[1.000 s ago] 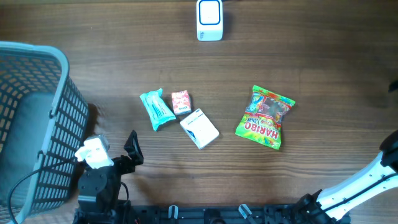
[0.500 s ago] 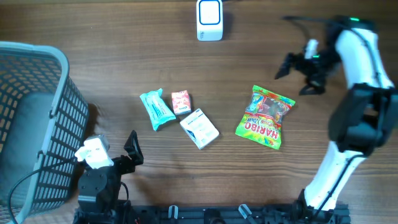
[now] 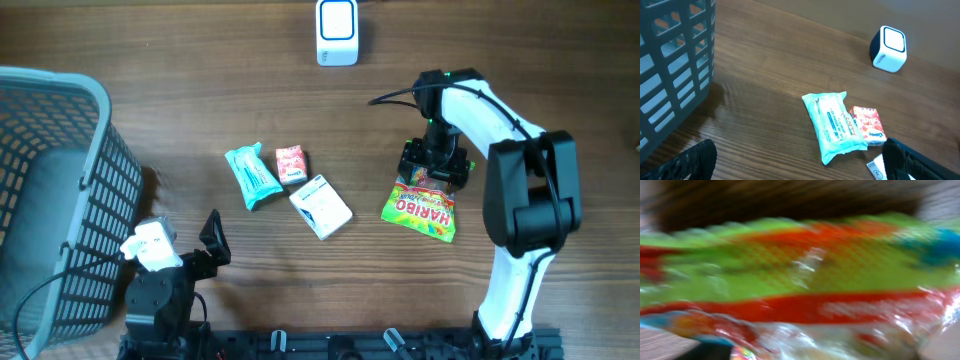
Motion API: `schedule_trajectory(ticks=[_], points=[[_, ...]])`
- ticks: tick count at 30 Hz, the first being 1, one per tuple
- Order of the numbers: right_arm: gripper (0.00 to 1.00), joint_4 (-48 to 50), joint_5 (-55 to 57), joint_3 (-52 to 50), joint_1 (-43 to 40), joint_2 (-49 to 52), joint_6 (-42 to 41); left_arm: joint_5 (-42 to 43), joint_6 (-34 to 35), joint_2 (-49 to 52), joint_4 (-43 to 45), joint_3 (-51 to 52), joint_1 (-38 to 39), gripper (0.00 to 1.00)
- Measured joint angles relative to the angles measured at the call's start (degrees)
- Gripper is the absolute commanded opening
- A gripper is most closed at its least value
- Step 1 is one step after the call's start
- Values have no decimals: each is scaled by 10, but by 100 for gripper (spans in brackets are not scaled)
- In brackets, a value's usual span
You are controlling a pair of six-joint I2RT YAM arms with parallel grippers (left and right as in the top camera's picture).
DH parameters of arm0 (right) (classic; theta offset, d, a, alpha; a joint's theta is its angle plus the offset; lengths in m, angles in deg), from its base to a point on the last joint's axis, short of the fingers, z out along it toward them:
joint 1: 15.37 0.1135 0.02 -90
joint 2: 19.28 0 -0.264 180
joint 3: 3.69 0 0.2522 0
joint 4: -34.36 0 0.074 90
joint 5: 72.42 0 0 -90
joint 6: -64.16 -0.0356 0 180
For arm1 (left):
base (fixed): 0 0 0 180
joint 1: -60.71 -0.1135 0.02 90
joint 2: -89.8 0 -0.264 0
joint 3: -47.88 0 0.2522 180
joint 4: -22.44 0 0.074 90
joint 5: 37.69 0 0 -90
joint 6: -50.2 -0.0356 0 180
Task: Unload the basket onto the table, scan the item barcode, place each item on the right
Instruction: 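Lower the right gripper onto the Haribo bag and grasp it, then lift the Haribo bag and hold it up to the scanner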
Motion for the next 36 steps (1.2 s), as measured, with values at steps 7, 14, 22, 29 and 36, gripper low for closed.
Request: schedule_trajectory(ticks=[7,14,22,29,36], points=[[4,-81,-141,39,-5,9,19,0,0,0,0,0,0,100],[4,-79,-748,92,-2,10,408,0,0,0,0,0,0,100],[4,404,-870,89,25,12,665,0,0,0,0,0,0,100],[4,874,-877,90,131,12,539,0,0,0,1,0,0,100],[4,1490,-877,94,171,-7,218,0,0,0,0,0,0,100]])
